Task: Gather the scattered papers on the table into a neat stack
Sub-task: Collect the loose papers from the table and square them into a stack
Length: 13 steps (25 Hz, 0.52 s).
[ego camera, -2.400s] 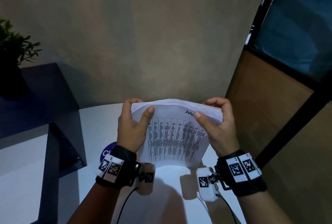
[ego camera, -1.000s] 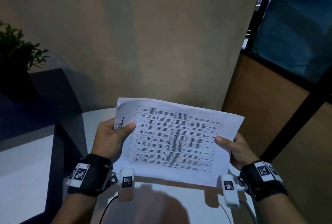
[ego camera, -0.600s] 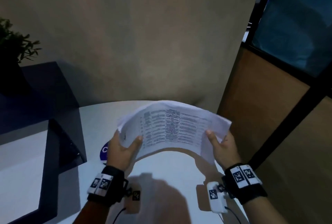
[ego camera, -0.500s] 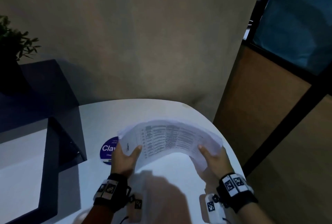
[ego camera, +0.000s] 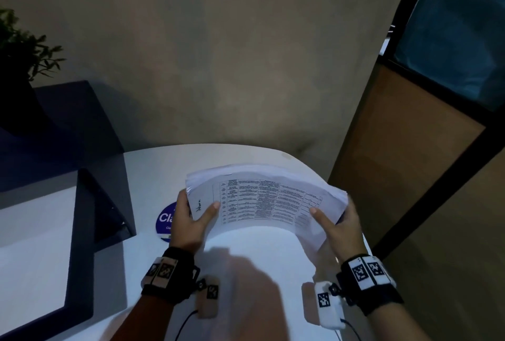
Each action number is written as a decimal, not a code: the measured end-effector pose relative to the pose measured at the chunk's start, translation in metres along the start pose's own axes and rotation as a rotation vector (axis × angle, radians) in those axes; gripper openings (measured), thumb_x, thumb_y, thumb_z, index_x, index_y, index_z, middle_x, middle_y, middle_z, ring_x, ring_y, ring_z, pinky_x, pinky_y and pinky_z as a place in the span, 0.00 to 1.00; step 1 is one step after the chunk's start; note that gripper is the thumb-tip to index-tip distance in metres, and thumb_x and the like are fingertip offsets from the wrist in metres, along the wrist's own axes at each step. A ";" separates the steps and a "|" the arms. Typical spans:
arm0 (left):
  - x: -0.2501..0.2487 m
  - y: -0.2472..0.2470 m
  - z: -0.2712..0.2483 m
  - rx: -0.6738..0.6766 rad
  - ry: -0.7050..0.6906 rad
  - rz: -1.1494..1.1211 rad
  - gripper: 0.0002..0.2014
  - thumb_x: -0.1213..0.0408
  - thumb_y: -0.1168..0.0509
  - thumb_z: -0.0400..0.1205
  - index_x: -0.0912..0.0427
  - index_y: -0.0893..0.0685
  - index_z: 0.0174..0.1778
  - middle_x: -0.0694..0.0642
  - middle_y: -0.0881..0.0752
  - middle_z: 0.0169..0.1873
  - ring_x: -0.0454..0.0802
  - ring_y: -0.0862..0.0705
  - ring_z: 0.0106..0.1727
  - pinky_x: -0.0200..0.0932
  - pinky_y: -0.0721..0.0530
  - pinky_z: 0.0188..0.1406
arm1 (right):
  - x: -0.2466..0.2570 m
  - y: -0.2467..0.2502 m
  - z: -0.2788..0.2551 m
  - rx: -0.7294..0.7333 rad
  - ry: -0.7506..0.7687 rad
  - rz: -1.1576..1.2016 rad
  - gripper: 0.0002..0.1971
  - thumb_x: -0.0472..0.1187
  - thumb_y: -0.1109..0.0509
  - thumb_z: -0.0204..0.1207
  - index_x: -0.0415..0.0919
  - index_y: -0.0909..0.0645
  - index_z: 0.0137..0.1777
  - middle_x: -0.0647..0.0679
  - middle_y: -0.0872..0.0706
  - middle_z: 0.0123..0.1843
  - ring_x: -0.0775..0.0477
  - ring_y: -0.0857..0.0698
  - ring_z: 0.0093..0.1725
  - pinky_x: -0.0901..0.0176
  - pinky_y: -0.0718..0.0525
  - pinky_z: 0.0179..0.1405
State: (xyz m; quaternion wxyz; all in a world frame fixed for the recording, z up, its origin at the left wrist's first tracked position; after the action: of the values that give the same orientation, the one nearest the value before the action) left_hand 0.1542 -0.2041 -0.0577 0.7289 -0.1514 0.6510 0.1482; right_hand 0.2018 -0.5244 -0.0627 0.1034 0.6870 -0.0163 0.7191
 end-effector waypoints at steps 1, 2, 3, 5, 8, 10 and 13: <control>-0.012 -0.003 0.002 -0.019 -0.036 -0.035 0.19 0.70 0.30 0.80 0.49 0.24 0.63 0.44 0.13 0.55 0.34 0.14 0.54 0.30 0.16 0.48 | 0.009 0.000 0.000 -0.019 0.051 0.043 0.26 0.38 0.19 0.72 0.49 0.24 0.67 0.50 0.15 0.61 0.49 0.16 0.61 0.54 0.13 0.56; -0.025 -0.005 0.004 -0.052 -0.078 -0.053 0.17 0.69 0.31 0.81 0.54 0.24 0.63 0.45 0.14 0.52 0.29 0.14 0.50 0.26 0.17 0.44 | 0.017 -0.001 -0.002 -0.032 0.094 0.092 0.24 0.41 0.19 0.71 0.49 0.24 0.65 0.50 0.16 0.59 0.50 0.16 0.59 0.60 0.12 0.50; -0.035 -0.006 0.007 -0.094 -0.126 -0.045 0.13 0.68 0.33 0.82 0.58 0.24 0.62 0.45 0.15 0.49 0.27 0.15 0.45 0.23 0.19 0.40 | 0.025 -0.002 -0.003 -0.062 0.115 0.124 0.22 0.46 0.19 0.71 0.50 0.23 0.63 0.51 0.16 0.58 0.50 0.16 0.56 0.61 0.13 0.47; -0.050 -0.008 0.014 -0.190 -0.182 0.003 0.07 0.63 0.35 0.85 0.60 0.21 0.56 0.45 0.17 0.43 0.26 0.18 0.38 0.23 0.21 0.36 | 0.035 -0.005 -0.003 -0.160 0.099 0.134 0.18 0.57 0.23 0.70 0.52 0.20 0.55 0.51 0.15 0.54 0.48 0.16 0.54 0.54 0.16 0.46; -0.053 -0.007 0.024 -0.294 -0.119 0.013 0.11 0.55 0.37 0.85 0.61 0.19 0.47 0.47 0.19 0.35 0.30 0.21 0.30 0.27 0.23 0.33 | 0.036 -0.007 0.005 -0.276 -0.018 0.099 0.12 0.58 0.28 0.77 0.50 0.20 0.44 0.48 0.14 0.47 0.44 0.17 0.50 0.54 0.22 0.44; -0.048 -0.008 0.026 -0.312 -0.050 -0.008 0.11 0.59 0.37 0.86 0.63 0.18 0.45 0.49 0.19 0.33 0.33 0.19 0.29 0.23 0.24 0.25 | 0.036 -0.008 0.010 -0.291 -0.064 0.077 0.13 0.56 0.30 0.78 0.47 0.20 0.41 0.45 0.14 0.44 0.42 0.16 0.47 0.55 0.22 0.41; -0.045 -0.009 0.027 -0.308 -0.007 -0.014 0.09 0.62 0.38 0.85 0.63 0.16 0.48 0.53 0.16 0.37 0.45 0.17 0.34 0.25 0.24 0.20 | 0.039 -0.005 0.014 -0.304 -0.091 0.071 0.12 0.52 0.32 0.81 0.46 0.20 0.42 0.46 0.15 0.43 0.45 0.19 0.44 0.57 0.27 0.37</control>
State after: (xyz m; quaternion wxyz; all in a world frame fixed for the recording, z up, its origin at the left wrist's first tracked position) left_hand 0.1773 -0.2016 -0.0103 0.7003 -0.2655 0.6169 0.2420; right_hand 0.2154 -0.5169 -0.0241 0.1796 0.6943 -0.1537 0.6797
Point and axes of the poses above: each hand's wrist, its own z-axis towards the middle knuckle, its own y-axis out of the back of the hand, x = y × z, the point moved 5 cm from there along z, towards the middle knuckle
